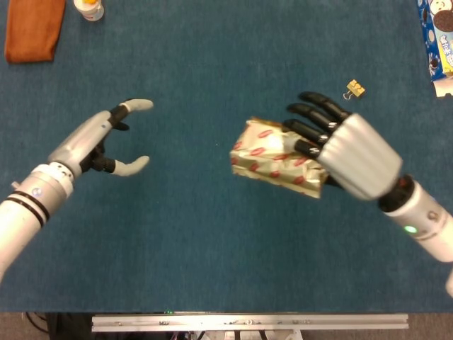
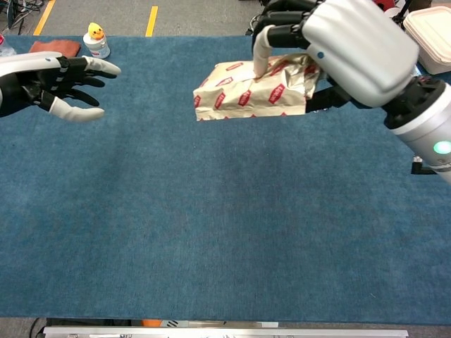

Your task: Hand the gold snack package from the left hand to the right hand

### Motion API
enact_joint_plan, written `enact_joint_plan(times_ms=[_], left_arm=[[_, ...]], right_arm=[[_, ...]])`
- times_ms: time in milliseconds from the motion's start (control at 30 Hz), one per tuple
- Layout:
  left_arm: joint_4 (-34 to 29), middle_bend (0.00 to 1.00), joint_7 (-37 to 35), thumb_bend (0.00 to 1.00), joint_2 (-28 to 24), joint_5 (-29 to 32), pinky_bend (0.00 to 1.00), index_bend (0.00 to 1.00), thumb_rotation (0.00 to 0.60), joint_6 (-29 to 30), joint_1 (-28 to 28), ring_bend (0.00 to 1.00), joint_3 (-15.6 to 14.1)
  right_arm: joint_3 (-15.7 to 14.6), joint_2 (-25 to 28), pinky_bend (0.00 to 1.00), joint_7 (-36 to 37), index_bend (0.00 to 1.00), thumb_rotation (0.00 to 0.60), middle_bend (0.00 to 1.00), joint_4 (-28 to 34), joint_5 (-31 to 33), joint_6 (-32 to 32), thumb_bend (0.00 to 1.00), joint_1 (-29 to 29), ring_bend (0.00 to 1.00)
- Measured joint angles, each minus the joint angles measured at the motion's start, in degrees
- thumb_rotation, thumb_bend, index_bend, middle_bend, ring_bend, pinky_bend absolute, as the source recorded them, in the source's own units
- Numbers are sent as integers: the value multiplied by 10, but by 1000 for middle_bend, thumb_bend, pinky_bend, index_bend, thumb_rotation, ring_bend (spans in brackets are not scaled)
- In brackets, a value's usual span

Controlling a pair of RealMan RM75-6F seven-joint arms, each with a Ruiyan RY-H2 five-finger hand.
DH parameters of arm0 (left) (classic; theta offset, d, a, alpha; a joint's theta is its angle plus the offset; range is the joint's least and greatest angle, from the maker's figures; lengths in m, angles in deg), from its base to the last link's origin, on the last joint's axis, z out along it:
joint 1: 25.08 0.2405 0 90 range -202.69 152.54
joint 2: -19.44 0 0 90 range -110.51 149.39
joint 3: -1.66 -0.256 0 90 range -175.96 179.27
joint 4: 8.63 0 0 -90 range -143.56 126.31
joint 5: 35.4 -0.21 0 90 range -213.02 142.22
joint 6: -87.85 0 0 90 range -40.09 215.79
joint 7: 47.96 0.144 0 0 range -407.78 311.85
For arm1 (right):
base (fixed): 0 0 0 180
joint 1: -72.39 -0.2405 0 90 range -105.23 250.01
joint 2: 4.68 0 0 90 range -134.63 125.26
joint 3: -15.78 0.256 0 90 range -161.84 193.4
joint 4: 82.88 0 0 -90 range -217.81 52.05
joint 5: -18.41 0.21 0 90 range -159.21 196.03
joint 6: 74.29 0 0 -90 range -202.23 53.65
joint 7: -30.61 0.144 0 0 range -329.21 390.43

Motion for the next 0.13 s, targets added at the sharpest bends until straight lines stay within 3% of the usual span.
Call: enact_joint_plan(times_ms=[133], left_arm=[[8,60,-13,338,-4,-14,175,102,600,2,12,53,-1]], right_arm=[[-13,19,252,2,752,600,459,-1,-13,-27,274,24,288]])
